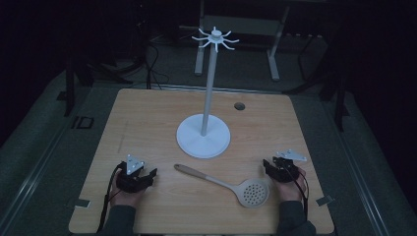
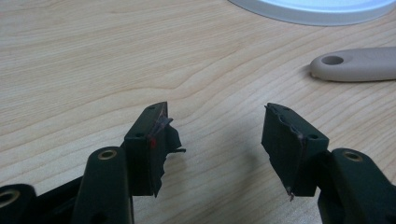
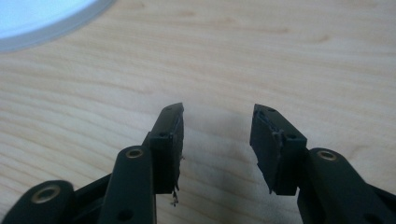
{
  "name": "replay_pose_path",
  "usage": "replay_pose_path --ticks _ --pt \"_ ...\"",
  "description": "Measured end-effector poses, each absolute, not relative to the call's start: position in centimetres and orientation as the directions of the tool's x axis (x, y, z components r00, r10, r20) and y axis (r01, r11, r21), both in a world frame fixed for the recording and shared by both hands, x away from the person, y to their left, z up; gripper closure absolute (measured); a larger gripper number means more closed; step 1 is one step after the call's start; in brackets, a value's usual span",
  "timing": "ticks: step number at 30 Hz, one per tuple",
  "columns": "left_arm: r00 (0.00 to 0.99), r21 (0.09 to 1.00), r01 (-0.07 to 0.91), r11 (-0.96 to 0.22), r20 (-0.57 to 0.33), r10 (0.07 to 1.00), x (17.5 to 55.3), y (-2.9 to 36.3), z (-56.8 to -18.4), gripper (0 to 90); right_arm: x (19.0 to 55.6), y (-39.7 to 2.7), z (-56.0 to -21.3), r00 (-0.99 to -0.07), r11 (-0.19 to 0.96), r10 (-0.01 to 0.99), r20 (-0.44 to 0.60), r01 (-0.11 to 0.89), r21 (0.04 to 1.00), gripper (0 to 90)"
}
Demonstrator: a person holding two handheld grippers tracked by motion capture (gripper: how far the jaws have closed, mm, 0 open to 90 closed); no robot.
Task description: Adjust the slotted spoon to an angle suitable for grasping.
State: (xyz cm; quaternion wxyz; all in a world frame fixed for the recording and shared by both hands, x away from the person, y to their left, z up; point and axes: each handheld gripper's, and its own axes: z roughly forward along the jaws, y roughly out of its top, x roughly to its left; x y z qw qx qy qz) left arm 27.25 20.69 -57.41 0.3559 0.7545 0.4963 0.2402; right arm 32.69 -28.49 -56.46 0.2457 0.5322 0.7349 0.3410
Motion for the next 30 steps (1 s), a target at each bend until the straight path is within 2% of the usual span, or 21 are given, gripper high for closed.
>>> replay_pose_path --ticks 1,5,7,14,19,24,30 --pt "0.388 0.776 0.579 -0.250 0.007 0.922 27.3 20.7 -57.4 41.1 32.5 -28.3 -56.1 -0.325 0.217 0.946 -0.012 0.603 0.768 60.8" --pt "0.383 0.775 0.586 -0.237 -0.007 0.924 27.4 20.8 -57.4 40.4 31.9 -27.9 -55.5 -0.350 0.246 0.936 -0.033 0.584 0.774 66.0" --pt "0.382 0.776 0.586 -0.235 -0.009 0.924 27.4 20.9 -57.4 40.3 31.8 -27.8 -55.3 -0.351 0.251 0.935 -0.042 0.578 0.777 65.9" --pt "0.382 0.774 0.588 -0.235 -0.009 0.924 27.4 20.8 -57.4 40.0 31.4 -27.1 -54.3 -0.432 0.279 0.902 -0.012 0.561 0.779 65.2" --pt "0.385 0.770 0.590 -0.240 -0.007 0.923 27.5 20.8 -57.4 39.6 30.9 -26.1 -53.4 -0.488 0.328 0.872 -0.031 0.538 0.776 64.1" --pt "0.388 0.768 0.594 -0.241 -0.011 0.922 27.5 20.8 -57.4 39.4 30.7 -25.2 -52.7 -0.491 0.347 0.869 -0.053 0.529 0.774 60.7" --pt "0.388 0.765 0.597 -0.242 -0.012 0.921 27.6 20.8 -57.5 39.3 30.2 -24.5 -52.0 -0.512 0.365 0.857 -0.058 0.523 0.770 61.6"
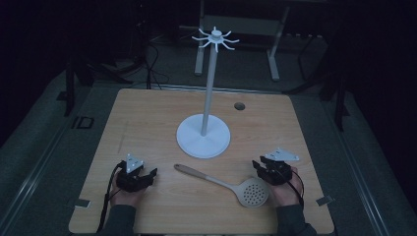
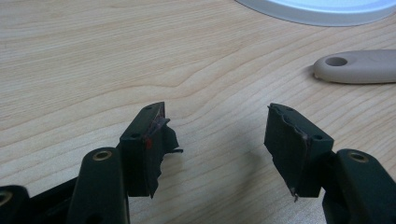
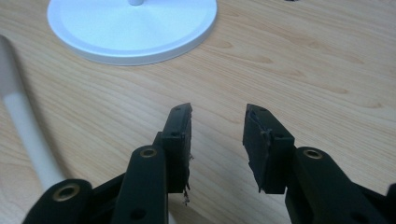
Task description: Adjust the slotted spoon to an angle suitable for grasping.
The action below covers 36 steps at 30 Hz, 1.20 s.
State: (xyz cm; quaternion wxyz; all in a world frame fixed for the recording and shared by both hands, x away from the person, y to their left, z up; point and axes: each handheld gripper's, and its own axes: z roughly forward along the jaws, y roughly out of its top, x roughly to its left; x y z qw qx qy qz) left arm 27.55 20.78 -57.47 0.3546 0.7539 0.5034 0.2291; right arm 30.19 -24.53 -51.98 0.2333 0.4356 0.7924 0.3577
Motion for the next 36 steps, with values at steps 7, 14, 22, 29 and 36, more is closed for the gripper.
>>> replay_pose_path --ticks 7,14,22,29,36 --pt "0.388 0.764 0.599 -0.242 -0.013 0.921 27.6 20.8 -57.5 39.2 29.9 -23.3 -51.1 -0.562 0.417 0.824 -0.078 0.507 0.754 62.7" --pt "0.385 0.767 0.597 -0.234 -0.018 0.923 27.7 20.8 -57.5 39.0 30.1 -21.7 -50.4 -0.614 0.474 0.784 -0.088 0.500 0.725 60.4" --pt "0.384 0.768 0.597 -0.232 -0.019 0.923 27.7 20.8 -57.5 38.9 30.4 -19.4 -49.4 -0.674 0.534 0.731 -0.108 0.467 0.705 59.5" --pt "0.384 0.769 0.595 -0.233 -0.018 0.923 27.7 20.8 -57.5 38.8 30.9 -17.5 -48.6 -0.713 0.586 0.688 -0.135 0.436 0.683 58.2" --pt "0.384 0.770 0.595 -0.230 -0.021 0.923 27.7 20.7 -57.5 38.8 31.5 -15.9 -48.3 -0.753 0.647 0.640 -0.154 0.420 0.637 58.4"
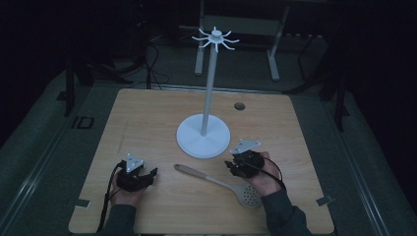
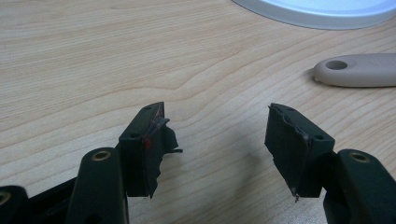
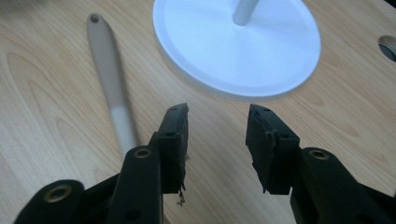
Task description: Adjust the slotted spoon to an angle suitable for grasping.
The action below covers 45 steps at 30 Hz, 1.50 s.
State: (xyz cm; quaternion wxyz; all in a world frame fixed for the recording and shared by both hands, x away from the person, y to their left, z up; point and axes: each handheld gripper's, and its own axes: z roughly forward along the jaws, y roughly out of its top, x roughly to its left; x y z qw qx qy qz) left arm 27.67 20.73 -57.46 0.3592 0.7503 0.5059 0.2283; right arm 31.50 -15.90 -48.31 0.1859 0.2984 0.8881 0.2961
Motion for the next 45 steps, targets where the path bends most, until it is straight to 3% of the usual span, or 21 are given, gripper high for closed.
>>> replay_pose_path --ticks 45 --pt "0.389 0.770 0.595 -0.231 -0.024 0.921 27.7 20.8 -57.4 38.6 34.7 -8.1 -50.9 -0.872 0.801 0.485 -0.069 0.412 0.435 61.1"
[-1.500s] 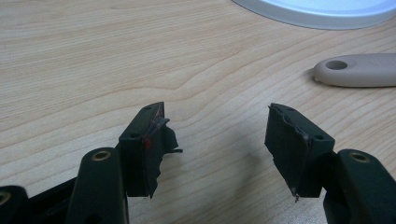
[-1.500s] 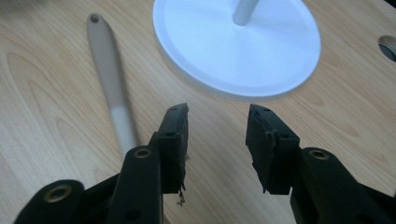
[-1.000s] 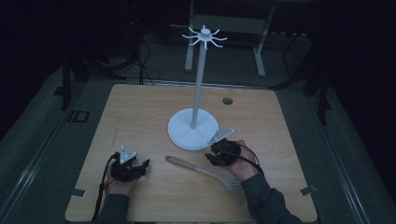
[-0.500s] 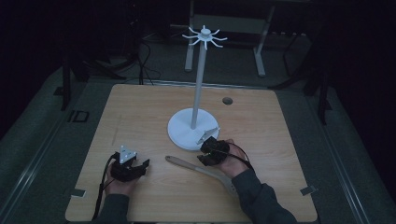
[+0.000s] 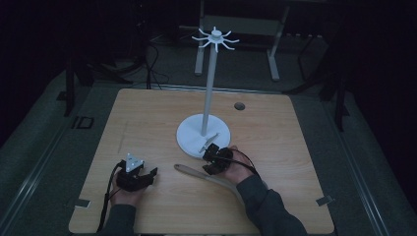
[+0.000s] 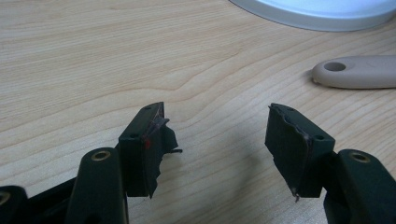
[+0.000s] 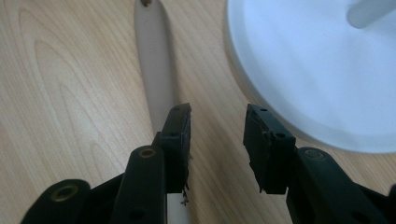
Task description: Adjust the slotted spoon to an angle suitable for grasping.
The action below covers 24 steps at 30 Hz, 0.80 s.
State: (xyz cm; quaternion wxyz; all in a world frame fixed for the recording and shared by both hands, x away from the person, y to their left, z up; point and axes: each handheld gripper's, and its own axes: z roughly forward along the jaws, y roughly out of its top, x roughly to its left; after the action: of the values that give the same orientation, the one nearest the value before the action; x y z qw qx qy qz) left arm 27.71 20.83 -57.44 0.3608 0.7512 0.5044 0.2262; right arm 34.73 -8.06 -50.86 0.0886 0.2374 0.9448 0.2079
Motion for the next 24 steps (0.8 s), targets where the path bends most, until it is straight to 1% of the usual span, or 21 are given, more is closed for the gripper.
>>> replay_pose_path --ticks 8,23,24 --pt "0.389 0.771 0.594 -0.230 -0.025 0.921 27.7 20.8 -57.4 38.6 34.8 -7.2 -51.4 -0.895 0.835 0.441 -0.063 0.384 0.394 62.5" --pt "0.390 0.769 0.596 -0.230 -0.026 0.921 27.7 20.9 -57.4 38.5 34.3 -6.2 -52.4 -0.926 0.873 0.377 -0.013 0.351 0.339 62.6" --pt "0.389 0.769 0.596 -0.229 -0.028 0.921 27.7 20.8 -57.4 38.5 34.3 -6.0 -52.7 -0.928 0.877 0.372 0.003 0.352 0.327 66.7"
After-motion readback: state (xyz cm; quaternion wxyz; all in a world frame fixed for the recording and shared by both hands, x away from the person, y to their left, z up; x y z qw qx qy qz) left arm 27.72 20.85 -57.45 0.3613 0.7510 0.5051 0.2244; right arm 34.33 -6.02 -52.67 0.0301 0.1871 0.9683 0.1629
